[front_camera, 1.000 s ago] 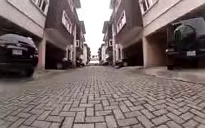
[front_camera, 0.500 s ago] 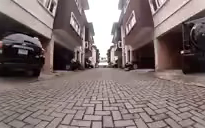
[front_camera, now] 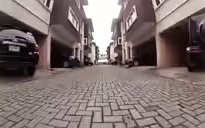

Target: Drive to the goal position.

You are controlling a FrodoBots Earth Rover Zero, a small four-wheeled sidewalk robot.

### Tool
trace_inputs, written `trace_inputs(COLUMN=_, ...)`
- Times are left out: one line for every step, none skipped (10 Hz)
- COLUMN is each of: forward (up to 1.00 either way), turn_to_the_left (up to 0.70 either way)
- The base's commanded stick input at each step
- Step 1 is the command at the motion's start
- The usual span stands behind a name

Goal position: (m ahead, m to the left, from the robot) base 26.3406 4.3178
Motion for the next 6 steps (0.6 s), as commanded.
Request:
trace_inputs(forward=0.7, turn_to_the_left=0.0)
trace_inputs(forward=0.7, turn_to_the_left=0.0)
trace_inputs(forward=0.7, turn_to_the_left=0.0)
trace_inputs(forward=0.7, turn_to_the_left=0.0)
trace_inputs(forward=0.7, turn_to_the_left=0.0)
trace_inputs(forward=0.7, turn_to_the_left=0.0)
